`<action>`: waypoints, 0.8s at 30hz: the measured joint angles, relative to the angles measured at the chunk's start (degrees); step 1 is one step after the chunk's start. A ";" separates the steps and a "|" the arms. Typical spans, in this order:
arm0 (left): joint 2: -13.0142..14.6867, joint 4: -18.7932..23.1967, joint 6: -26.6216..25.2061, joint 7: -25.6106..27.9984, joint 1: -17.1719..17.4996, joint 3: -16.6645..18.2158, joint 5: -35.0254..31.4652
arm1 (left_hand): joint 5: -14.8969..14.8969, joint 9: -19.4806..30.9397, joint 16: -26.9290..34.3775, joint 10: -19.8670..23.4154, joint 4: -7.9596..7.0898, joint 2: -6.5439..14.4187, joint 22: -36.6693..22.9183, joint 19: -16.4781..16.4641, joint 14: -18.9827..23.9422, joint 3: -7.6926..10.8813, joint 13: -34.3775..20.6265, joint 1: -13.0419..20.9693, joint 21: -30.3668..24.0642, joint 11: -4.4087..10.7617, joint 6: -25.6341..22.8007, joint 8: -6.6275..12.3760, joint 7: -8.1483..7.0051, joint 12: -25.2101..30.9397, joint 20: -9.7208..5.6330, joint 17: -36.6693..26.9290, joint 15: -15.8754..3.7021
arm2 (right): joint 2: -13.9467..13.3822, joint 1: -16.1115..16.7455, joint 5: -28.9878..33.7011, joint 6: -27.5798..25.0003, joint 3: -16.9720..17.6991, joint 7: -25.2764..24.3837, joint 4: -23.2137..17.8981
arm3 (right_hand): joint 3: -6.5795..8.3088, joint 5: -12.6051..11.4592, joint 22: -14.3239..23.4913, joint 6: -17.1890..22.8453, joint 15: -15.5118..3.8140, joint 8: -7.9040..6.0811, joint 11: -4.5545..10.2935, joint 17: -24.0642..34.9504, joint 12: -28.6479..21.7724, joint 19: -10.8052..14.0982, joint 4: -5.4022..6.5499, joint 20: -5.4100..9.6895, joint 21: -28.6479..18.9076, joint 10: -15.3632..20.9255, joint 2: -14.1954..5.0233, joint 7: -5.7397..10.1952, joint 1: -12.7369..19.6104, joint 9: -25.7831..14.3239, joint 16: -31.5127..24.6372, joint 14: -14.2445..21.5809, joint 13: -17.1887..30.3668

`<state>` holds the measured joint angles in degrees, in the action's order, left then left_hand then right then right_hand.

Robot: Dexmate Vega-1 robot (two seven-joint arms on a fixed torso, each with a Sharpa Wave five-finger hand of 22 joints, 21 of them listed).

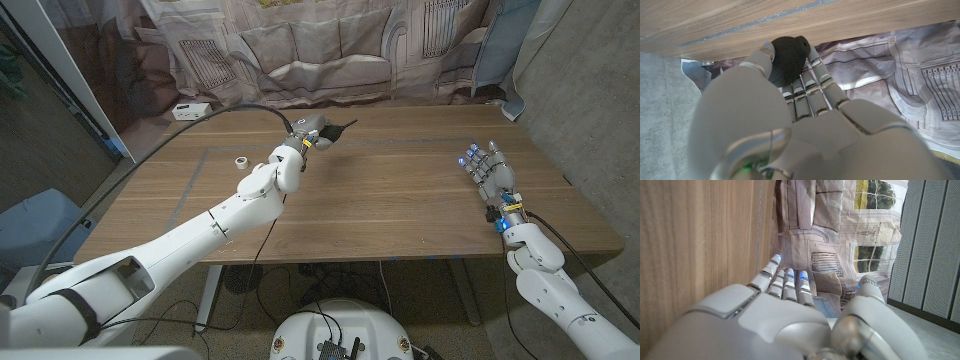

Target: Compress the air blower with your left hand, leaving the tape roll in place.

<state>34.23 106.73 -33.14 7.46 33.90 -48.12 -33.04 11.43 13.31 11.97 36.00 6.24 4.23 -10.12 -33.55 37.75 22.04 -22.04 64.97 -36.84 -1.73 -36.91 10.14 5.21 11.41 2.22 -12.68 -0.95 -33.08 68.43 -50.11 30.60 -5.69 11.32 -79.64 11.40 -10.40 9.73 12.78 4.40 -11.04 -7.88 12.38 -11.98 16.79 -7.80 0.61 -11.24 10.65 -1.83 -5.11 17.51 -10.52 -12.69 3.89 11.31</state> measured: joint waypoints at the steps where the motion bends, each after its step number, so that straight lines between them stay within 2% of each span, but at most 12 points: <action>1: 0.06 0.01 0.00 0.00 -0.02 0.01 0.00 | 0.00 -0.01 0.00 0.00 -0.09 0.00 0.00 0.26 0.00 -0.09 0.00 0.00 0.00 0.00 0.01 0.00 0.01 0.00 0.01 0.00 0.00 | 0.00 0.00 0.02 0.01 0.00 -0.04 0.00 | 0.00 0.00 0.00 0.00 0.00 0.00 0.00 0.00 0.00 0.00 0.00 0.00 0.00 0.00 0.00 0.00 0.00 0.00 0.00 0.00 0.00; 10: 0.38 0.00 0.73 -1.31 -0.06 0.26 -0.21 | 0.00 -0.02 0.00 -0.30 -0.47 -0.30 0.00 0.61 -0.30 -0.47 0.26 -1.07 0.00 0.30 0.20 0.05 0.20 0.00 0.35 0.17 0.31 | -0.09 0.10 0.32 0.02 -0.07 -0.43 -0.32 | -0.24 0.00 0.00 0.00 0.00 0.00 0.00 0.00 0.00 0.00 0.24 0.00 0.00 0.00 0.00 0.00 0.00 0.00 0.00 0.00 0.00; 14: 0.42 -0.16 0.87 -1.78 -0.07 0.27 -0.59 | -0.21 -0.29 0.00 -0.30 -1.02 -0.83 -0.01 0.61 -0.52 -1.49 0.26 -2.81 0.00 0.30 0.20 0.50 0.20 0.00 0.35 0.17 0.10 | -0.16 0.11 0.40 0.02 -0.13 -0.52 -0.38 | -0.24 0.00 0.00 0.00 0.00 0.00 0.00 -0.01 0.00 -0.21 0.24 -0.21 0.00 0.00 0.00 0.00 0.00 0.00 0.00 -0.01 0.00; 18: 0.40 -0.51 0.87 -1.79 0.08 0.27 -1.22 | -0.21 -0.31 0.00 -0.26 -1.27 -1.05 -0.01 0.60 -0.52 -1.73 0.53 -3.47 0.45 0.34 -0.03 0.50 -0.03 0.01 0.35 0.17 0.10 | -0.16 0.00 0.41 0.01 -0.23 -0.53 -0.25 | -0.24 0.00 0.00 0.00 -0.01 0.00 0.00 0.00 0.00 -0.21 0.24 -0.21 0.00 0.00 0.00 0.00 0.00 0.00 0.00 -0.01 0.00; 24: 0.07 -1.56 0.88 -1.61 0.36 -0.14 -1.88 | -0.21 -0.31 0.00 0.05 -1.04 -1.35 -0.01 0.60 -0.30 -1.97 0.53 -3.77 0.45 0.65 -0.34 0.91 -0.33 0.46 0.35 0.44 -0.11 | -0.16 -0.19 0.41 -0.14 -0.33 -0.43 0.04 | -0.24 0.00 0.00 0.00 -0.01 0.00 0.00 -0.01 0.00 -0.21 0.24 -0.21 0.00 -0.01 0.00 0.00 0.00 0.00 0.00 -0.01 0.00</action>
<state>34.30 105.18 -32.26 5.85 34.26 -48.26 -34.92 11.22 13.00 11.97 36.05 5.20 2.88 -10.13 -32.95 37.44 20.07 -21.51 61.21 -36.39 -1.09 -37.25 11.05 4.88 11.88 2.56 -12.24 -1.06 -33.24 68.24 -49.70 30.46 -6.01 10.89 -79.60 11.17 -10.40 9.73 12.78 4.40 -11.04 -7.88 12.37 -11.98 16.58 -7.57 0.40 -11.24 10.64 -1.83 -5.11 17.51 -10.52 -12.69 3.88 11.31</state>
